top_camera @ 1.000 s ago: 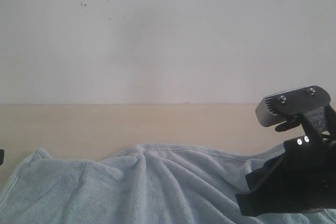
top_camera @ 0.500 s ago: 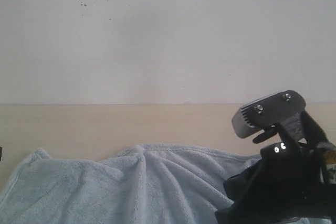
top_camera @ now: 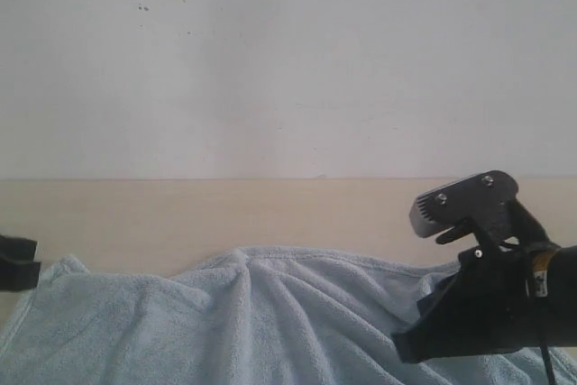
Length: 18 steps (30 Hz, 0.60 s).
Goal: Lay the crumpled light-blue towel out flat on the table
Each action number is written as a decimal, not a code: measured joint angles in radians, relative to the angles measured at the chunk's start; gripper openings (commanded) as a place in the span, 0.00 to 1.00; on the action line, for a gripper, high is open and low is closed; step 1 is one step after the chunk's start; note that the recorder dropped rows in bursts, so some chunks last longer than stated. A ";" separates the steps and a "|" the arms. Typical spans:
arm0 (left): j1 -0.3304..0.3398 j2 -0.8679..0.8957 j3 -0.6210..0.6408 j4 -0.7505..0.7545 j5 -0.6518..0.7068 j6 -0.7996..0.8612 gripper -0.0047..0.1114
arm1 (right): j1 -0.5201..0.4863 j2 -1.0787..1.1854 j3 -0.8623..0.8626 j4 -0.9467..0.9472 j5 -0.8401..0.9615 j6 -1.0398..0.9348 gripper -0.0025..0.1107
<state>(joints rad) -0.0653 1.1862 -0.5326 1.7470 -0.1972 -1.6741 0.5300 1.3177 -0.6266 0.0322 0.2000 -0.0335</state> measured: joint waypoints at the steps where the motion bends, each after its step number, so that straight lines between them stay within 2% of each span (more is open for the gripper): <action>1: 0.000 0.025 -0.031 0.000 0.013 0.008 0.09 | -0.022 0.000 0.000 0.000 -0.003 0.000 0.04; 3: 0.000 0.076 -0.090 0.000 0.053 0.019 0.16 | -0.050 0.000 0.000 0.000 -0.003 0.000 0.04; 7: 0.000 0.204 -0.219 0.002 0.148 0.051 0.40 | -0.063 0.000 0.000 -0.002 -0.009 -0.009 0.04; 9: 0.000 0.291 -0.288 0.002 0.155 0.053 0.48 | -0.063 0.000 0.000 -0.002 -0.023 -0.013 0.04; 18: 0.000 0.639 -0.504 0.002 0.166 0.028 0.49 | -0.063 0.000 0.000 -0.002 -0.049 -0.013 0.04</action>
<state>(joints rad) -0.0653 1.8257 -1.0366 1.7492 -0.0310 -1.6461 0.4665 1.3177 -0.6266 0.0303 0.1511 -0.0470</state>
